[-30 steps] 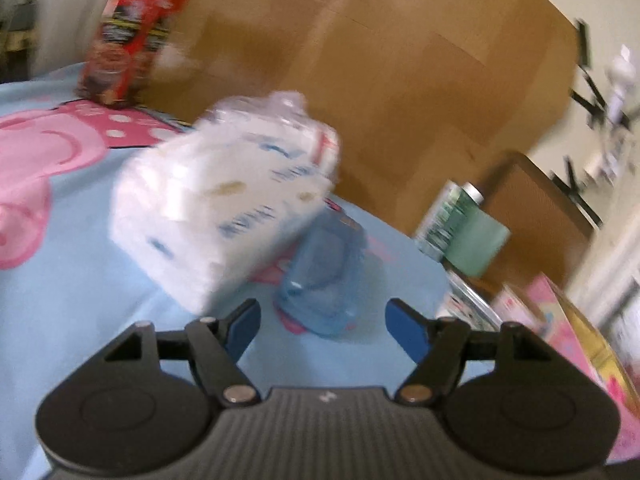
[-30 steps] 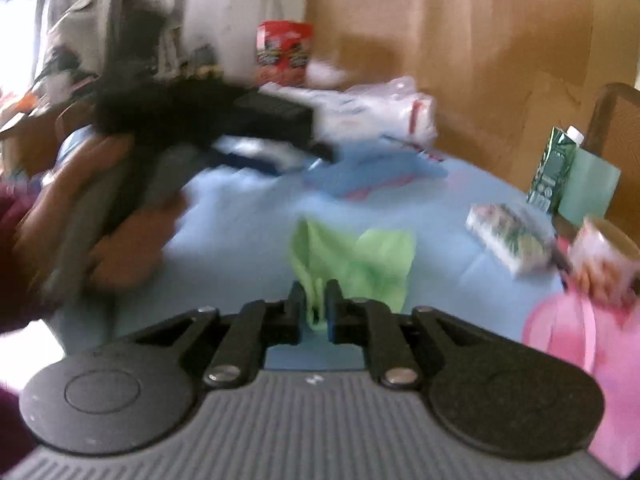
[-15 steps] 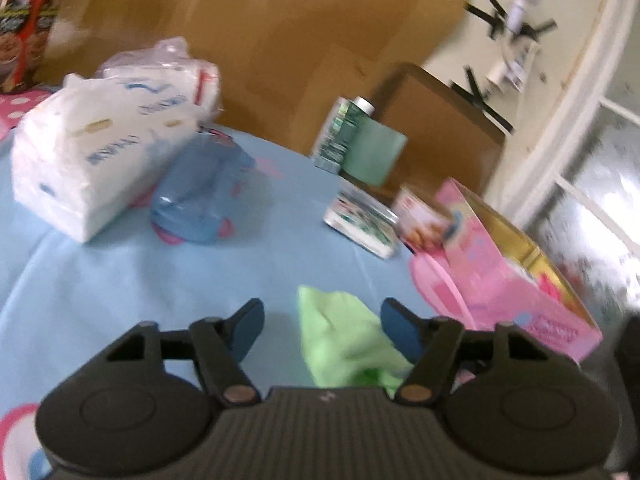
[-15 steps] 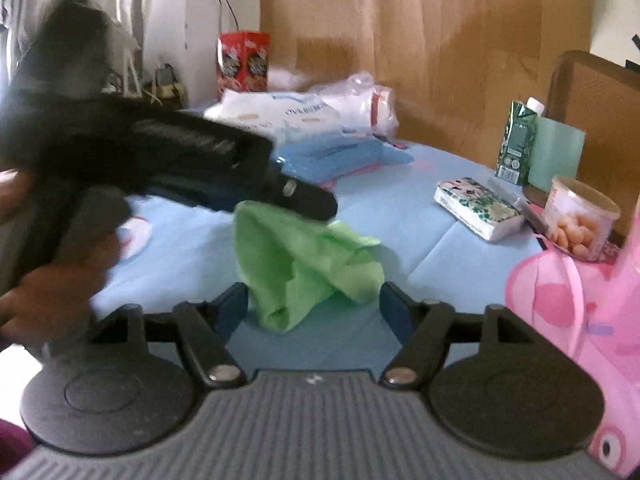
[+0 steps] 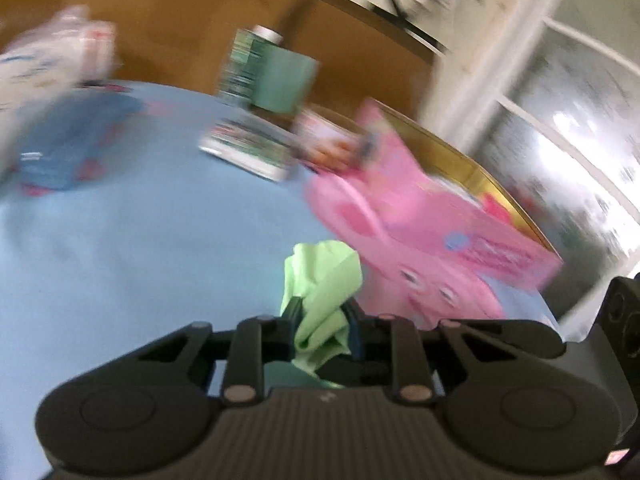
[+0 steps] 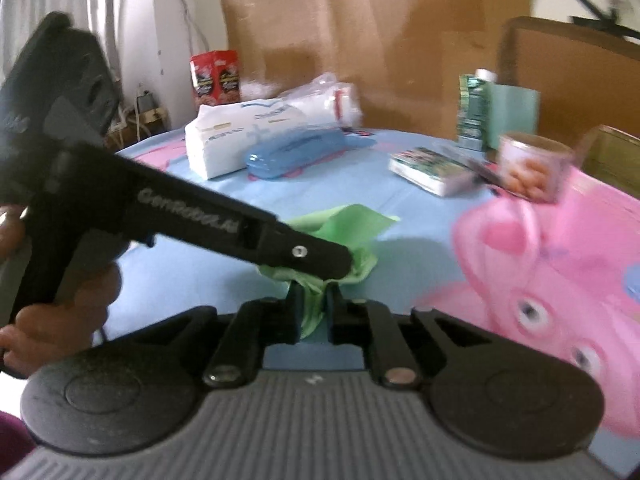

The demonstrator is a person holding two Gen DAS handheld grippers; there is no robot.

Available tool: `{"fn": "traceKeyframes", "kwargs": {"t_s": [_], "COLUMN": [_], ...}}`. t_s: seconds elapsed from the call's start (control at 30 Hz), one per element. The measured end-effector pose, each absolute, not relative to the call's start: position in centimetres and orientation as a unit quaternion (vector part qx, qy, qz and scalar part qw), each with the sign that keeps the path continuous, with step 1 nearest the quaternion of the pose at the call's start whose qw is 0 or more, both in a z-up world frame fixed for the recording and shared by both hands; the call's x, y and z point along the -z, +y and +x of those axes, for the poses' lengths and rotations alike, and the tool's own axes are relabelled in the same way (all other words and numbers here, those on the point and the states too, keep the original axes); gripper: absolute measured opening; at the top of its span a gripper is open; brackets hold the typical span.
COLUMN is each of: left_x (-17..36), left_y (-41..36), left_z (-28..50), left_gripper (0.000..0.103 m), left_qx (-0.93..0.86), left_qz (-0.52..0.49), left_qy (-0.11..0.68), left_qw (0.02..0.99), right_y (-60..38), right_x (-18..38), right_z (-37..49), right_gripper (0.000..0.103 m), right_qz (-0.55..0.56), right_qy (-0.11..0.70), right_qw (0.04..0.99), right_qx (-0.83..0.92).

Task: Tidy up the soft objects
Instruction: 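Grasp the green cloth with the left tool, then carry the green cloth into the pink tin and open the left tool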

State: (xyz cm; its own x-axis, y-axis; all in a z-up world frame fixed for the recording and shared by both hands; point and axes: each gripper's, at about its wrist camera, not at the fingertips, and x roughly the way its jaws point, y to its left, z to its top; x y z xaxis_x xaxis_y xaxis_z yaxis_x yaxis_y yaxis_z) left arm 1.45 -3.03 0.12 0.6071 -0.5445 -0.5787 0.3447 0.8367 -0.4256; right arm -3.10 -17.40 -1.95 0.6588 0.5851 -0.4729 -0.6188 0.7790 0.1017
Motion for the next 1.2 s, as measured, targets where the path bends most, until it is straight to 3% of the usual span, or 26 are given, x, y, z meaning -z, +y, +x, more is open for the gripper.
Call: {"fn": "traceKeyframes", "kwargs": {"t_s": [0.33,0.57,0.8,0.83,0.9,0.97,1.07,1.2], "left_x": [-0.2,-0.9,-6.9,-7.4,-8.2,-8.4,-7.8,-6.7], "left_y": [-17.7,-23.0,-25.7,-26.2,-27.2,-27.8,-27.3,-23.9], "left_z": [-0.3,-1.5,1.0,1.8,3.8,5.5,7.1,6.7], "left_gripper": [0.024,0.024,0.025,0.030,0.063,0.089,0.091,0.091], "left_qx": [0.387,0.431,0.443,0.437,0.411,0.345,0.273,0.239], "left_qz": [0.026,0.072,0.061,0.056,0.050,0.054,0.055,0.052], "left_qy": [0.359,0.343,0.255,0.248,0.241,0.231,0.243,0.245], "left_qw": [0.849,0.831,0.858,0.863,0.878,0.908,0.929,0.938], "right_y": [-26.8,-30.5,-32.9,-33.2,-33.9,-34.1,-34.5,-35.7], "right_x": [4.2,5.2,1.3,0.6,-0.5,-1.2,-0.7,-0.1], "right_z": [-10.1,-12.7,-10.5,-9.7,-8.0,-5.1,-1.2,-2.3], "right_gripper": [0.013,0.013,0.013,0.013,0.013,0.014,0.024,0.048], "right_qz": [0.045,0.094,0.083,0.082,0.084,0.073,0.051,0.075], "right_qy": [0.199,0.164,0.060,0.046,0.029,0.035,0.074,0.063], "right_qw": [0.961,0.975,0.993,0.994,0.995,0.997,0.993,0.991], "right_qx": [-0.187,-0.115,-0.062,-0.054,-0.034,0.008,0.076,0.090]}}
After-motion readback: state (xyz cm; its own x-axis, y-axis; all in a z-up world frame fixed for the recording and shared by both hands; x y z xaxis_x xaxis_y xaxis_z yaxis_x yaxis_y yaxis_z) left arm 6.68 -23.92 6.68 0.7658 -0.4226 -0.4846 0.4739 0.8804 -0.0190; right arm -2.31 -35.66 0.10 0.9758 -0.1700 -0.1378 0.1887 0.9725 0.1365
